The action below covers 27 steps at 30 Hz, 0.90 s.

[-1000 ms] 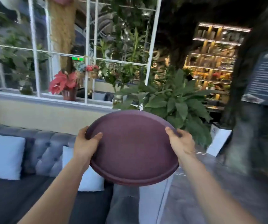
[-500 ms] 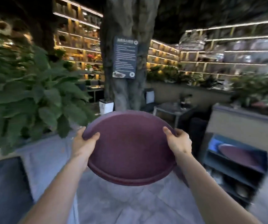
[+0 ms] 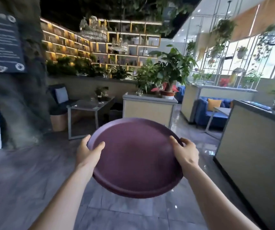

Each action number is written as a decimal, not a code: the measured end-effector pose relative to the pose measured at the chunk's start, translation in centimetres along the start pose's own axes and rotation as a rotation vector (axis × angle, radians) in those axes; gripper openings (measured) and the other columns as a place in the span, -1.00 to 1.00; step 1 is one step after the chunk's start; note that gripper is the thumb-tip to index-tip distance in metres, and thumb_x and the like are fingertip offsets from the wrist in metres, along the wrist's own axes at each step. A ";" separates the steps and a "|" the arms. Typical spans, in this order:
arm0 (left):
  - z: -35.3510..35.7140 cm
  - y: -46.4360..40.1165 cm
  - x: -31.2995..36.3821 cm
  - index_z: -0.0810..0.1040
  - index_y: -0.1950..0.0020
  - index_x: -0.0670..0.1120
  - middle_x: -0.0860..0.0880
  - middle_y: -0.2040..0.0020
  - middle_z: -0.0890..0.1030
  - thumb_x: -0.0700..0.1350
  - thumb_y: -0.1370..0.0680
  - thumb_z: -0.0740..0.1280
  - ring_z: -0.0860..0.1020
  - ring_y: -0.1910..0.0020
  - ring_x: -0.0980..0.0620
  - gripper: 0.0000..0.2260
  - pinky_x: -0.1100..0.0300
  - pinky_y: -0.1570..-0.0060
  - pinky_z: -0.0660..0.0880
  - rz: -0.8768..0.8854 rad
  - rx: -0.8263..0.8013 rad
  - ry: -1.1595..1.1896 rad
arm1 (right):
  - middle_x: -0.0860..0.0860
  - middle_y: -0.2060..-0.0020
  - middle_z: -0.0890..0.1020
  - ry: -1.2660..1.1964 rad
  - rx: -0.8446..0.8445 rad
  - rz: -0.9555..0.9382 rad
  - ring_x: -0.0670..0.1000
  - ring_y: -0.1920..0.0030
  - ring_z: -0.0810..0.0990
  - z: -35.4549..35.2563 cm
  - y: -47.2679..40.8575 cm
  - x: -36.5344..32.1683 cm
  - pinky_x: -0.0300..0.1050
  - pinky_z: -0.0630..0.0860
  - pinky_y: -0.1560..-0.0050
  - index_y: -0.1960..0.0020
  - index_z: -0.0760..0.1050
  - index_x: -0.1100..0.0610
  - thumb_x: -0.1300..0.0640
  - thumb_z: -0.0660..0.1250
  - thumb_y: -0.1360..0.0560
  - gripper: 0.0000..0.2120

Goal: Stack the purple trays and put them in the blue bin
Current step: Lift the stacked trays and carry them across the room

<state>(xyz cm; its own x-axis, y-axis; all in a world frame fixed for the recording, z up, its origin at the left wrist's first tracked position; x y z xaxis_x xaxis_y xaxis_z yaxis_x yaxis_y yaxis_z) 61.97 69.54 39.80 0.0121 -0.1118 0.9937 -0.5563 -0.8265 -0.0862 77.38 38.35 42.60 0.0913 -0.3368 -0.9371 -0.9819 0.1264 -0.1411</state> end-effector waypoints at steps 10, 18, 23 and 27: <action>15.5 -5.1 -0.1 0.35 -0.49 0.15 0.00 -0.47 0.44 0.06 -0.46 0.47 0.50 -0.32 -0.14 -0.37 -0.06 -0.26 0.47 -0.021 -0.085 -0.050 | 0.06 -0.27 0.59 0.013 0.093 0.073 0.19 -0.26 0.53 -2.9 -13.3 4.4 0.07 0.41 -0.26 -0.38 0.46 0.02 -0.32 0.35 -0.36 -0.31; 21.8 -12.8 -2.1 0.36 -0.50 0.13 0.01 -0.47 0.44 0.04 -0.46 0.47 0.50 -0.32 -0.12 -0.37 -0.02 -0.24 0.46 -0.025 -0.116 -0.027 | 0.06 -0.24 0.60 0.028 0.102 0.095 0.19 -0.25 0.53 2.1 -21.1 6.2 0.04 0.42 -0.20 -0.36 0.47 0.02 -0.32 0.35 -0.36 -0.32; 26.0 -20.7 -4.3 0.36 -0.49 0.14 0.00 -0.46 0.44 0.04 -0.46 0.47 0.51 -0.32 -0.13 -0.38 -0.08 -0.28 0.47 -0.041 -0.133 -0.018 | 0.07 -0.25 0.59 0.064 0.101 0.094 0.19 -0.26 0.52 7.9 -27.6 6.4 0.05 0.40 -0.26 -0.36 0.48 0.02 -0.32 0.35 -0.36 -0.33; 29.9 -28.8 -6.1 0.36 -0.50 0.13 0.01 -0.47 0.44 0.04 -0.46 0.46 0.49 -0.34 -0.12 -0.38 -0.04 -0.26 0.45 -0.038 -0.140 -0.022 | 0.07 -0.23 0.61 0.091 0.108 0.108 0.18 -0.24 0.54 13.6 -34.0 6.3 0.03 0.41 -0.23 -0.34 0.48 0.01 -0.30 0.36 -0.37 -0.37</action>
<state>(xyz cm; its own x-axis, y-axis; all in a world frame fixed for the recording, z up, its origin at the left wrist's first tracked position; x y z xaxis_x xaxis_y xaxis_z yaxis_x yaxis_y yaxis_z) 102.75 77.49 34.06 0.0526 -0.0956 0.9940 -0.6654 -0.7456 -0.0366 113.57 44.67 37.18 -0.0336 -0.3985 -0.9166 -0.9613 0.2638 -0.0794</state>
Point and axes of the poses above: each hand's wrist, its own y-axis away from the middle knuckle, its own z-axis out of the palm, x = y × z, the point moved 5 cm from there along -y, towards the middle knuckle
